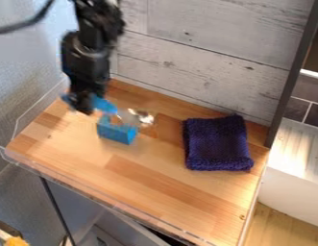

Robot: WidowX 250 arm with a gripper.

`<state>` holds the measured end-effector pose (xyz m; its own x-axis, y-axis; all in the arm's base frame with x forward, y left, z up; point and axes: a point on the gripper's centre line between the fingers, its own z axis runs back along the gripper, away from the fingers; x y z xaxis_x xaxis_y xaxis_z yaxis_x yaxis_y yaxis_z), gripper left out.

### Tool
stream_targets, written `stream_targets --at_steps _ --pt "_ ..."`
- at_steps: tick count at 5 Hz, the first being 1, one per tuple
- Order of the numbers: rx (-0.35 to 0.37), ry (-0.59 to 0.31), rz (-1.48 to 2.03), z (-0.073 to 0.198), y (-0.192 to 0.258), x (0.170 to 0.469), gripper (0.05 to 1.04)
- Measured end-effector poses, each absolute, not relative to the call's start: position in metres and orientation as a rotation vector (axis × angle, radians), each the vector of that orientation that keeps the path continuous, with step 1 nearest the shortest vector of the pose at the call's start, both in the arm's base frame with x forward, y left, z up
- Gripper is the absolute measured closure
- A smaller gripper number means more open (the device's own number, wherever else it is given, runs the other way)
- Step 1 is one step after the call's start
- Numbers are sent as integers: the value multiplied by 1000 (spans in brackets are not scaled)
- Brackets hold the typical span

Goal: Move the blue spatula between the cloth and the blue toy

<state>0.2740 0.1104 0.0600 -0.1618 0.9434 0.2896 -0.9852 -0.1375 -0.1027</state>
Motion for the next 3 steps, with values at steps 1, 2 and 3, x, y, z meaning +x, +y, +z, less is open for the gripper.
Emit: stream_targets --at_steps 1,2,3 --pt "192 -375 1673 78 143 283 661" --pt "237 -494 1621 90 175 289 661" --pt "299 -552 1617 82 203 295 661"
